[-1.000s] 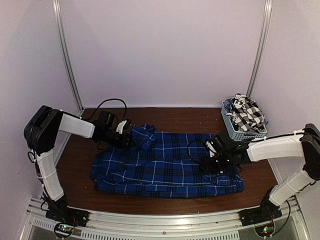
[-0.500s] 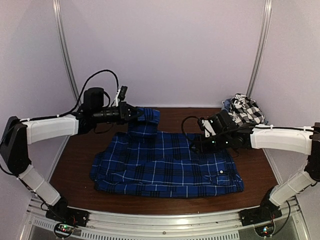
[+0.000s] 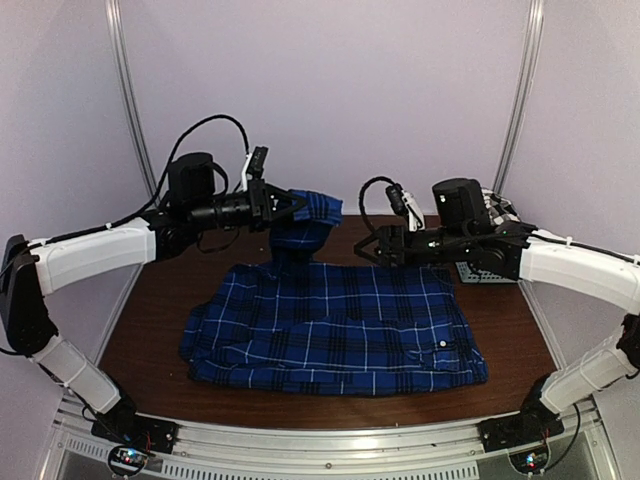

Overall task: Fold and stack the long sleeve shirts
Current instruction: Fold the 1/3-folded shirt at the center of the board.

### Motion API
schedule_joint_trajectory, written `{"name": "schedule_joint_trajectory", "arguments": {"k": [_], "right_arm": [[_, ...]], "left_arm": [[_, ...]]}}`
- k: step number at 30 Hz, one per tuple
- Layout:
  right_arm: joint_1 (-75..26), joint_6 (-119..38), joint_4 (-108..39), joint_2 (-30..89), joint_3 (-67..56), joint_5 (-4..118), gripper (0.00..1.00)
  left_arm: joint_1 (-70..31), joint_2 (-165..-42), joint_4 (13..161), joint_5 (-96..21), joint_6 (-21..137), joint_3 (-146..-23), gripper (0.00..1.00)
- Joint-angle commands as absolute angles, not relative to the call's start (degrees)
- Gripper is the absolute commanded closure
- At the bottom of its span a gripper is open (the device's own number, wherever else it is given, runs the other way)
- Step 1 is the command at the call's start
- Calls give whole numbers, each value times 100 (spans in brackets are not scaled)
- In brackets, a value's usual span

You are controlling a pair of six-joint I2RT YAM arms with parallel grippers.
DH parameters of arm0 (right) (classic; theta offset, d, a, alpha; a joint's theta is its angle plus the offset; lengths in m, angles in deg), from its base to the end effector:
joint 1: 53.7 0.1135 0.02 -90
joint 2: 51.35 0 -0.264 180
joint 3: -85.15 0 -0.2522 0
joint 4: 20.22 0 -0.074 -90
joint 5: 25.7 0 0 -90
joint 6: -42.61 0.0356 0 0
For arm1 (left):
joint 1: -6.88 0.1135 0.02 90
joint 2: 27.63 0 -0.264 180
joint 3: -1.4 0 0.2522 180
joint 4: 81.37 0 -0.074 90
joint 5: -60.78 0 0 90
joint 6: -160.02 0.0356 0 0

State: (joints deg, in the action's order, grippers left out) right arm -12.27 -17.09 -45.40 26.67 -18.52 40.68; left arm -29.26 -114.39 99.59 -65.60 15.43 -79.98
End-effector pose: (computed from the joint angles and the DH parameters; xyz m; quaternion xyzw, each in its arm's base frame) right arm 0.2248 0.2174 0.3161 -0.1875 0.8197 0.4415 0.3131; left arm 0.2771 -0.2285 0.3455 0.0976 0.7222 -0.6202 0.2904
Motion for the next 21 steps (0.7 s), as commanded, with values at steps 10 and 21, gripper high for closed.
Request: {"name": "schedule_joint_trajectory", "arguments": {"k": [10, 21], "right_arm": [[-1196, -1261, -3804, 2312, -1710, 3174, 22], [-1031, -622, -2839, 2555, -1870, 2643, 23]], "left_arm": [[-3420, -10951, 9758, -6336, 1970, -7879, 100], [-3688, -10612, 9744, -6225, 2074, -7546, 100]]}}
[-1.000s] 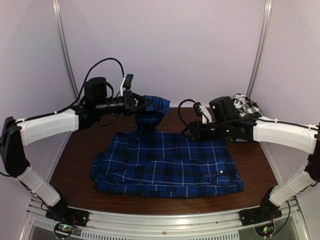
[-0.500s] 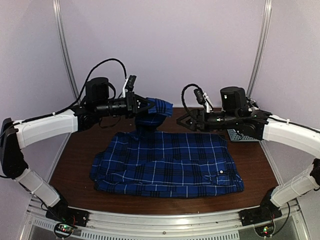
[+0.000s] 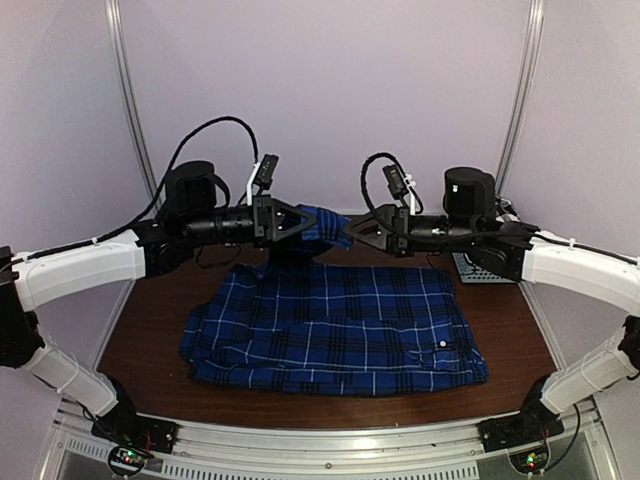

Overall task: Fold and stack the long sleeve shirts
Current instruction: Fold the 1/3-folded shirt at the center of the board.

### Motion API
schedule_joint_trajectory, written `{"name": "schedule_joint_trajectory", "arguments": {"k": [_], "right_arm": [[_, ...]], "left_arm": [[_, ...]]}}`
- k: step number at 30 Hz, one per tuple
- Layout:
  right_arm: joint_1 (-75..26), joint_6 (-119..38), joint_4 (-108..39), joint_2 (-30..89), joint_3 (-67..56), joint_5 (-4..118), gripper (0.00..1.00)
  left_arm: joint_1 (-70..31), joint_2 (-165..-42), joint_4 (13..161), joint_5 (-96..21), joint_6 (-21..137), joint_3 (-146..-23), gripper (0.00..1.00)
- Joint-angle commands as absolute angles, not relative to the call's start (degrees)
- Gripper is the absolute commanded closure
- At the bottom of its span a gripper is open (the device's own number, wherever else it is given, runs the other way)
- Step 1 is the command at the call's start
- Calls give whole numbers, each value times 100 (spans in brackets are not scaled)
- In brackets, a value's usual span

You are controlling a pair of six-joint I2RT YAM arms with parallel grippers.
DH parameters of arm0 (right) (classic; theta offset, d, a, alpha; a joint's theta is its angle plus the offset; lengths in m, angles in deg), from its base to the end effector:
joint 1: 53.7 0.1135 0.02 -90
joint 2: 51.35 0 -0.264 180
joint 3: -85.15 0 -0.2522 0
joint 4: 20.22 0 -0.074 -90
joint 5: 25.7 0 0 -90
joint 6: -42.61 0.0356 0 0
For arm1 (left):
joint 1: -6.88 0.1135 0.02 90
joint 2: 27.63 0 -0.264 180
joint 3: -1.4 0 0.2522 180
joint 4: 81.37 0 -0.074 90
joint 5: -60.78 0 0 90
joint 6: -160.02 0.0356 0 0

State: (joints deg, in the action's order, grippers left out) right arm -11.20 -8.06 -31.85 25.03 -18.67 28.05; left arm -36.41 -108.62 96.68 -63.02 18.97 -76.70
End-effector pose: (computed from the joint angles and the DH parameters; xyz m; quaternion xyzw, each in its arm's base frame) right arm 0.2147 0.2253 0.3481 -0.2165 0.7320 0.5749 0.2946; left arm 0.2294 -0.2433 0.3528 0.1486 0.7162 -0.6203 0.2831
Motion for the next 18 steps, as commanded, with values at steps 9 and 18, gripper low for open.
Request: {"name": "schedule_joint_trajectory", "arguments": {"k": [9, 18], "right_arm": [[-2036, -1641, -5032, 2003, -1977, 4252, 23], [-3077, -2679, -5408, 2545, -2232, 5096, 23]], "left_arm": [[-3689, -9272, 7433, -5825, 3735, -7894, 100], [-3689, -7955, 6538, -5953, 4058, -7921, 100]]}}
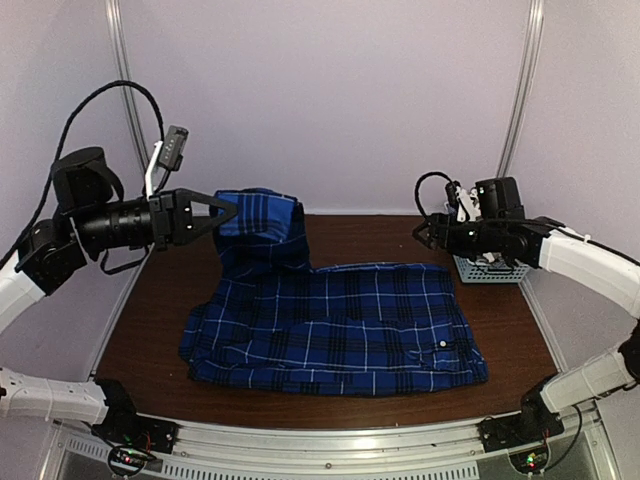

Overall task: Fold and stack the long sleeve shirts
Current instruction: Fold the 1/3-folded shirt at the center of the board.

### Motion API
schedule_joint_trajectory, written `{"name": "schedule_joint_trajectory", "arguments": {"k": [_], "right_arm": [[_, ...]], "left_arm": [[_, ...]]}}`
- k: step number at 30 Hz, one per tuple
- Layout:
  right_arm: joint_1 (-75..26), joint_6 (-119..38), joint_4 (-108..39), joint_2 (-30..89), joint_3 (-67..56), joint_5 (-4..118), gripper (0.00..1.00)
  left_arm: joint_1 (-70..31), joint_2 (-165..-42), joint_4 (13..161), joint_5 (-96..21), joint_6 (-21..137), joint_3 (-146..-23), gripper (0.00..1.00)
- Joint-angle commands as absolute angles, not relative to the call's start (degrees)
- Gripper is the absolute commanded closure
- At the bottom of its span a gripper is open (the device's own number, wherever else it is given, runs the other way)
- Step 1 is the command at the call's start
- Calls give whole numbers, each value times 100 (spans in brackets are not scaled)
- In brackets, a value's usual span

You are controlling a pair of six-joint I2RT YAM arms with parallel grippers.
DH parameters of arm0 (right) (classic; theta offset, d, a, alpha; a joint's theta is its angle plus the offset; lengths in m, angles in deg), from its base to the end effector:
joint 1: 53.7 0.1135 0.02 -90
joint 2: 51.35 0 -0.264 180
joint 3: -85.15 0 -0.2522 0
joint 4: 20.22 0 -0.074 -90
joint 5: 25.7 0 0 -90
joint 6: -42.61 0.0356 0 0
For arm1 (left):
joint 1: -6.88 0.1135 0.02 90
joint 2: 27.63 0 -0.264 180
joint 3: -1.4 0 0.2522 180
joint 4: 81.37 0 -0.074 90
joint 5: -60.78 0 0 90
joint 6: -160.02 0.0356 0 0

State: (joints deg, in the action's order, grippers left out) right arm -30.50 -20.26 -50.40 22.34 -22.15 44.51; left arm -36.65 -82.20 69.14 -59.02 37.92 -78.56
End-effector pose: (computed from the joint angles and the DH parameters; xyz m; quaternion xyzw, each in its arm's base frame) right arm 0.2618 0.1253 0.3069 -0.0549 0.8605 0.3412 0.3743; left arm 0.1324 -0.1502 0.4293 0.2448 0.6864 -0.5524 0.4048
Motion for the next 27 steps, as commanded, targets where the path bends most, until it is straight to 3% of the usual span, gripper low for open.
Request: {"name": "schedule_joint_trajectory", "arguments": {"k": [1, 16, 27], "right_arm": [[-3076, -2794, -5471, 2660, -2181, 5183, 23], [-3202, -3314, -6210, 3871, -1528, 6551, 22], [-3462, -3162, -6236, 4375, -1201, 6271, 24]], "left_arm": [[-3689, -7909, 6494, -5960, 4031, -7902, 100], [-3688, -7727, 6280, -6085, 3909, -7918, 100], [-3689, -7635, 6275, -6256, 3902, -8181, 100]]}}
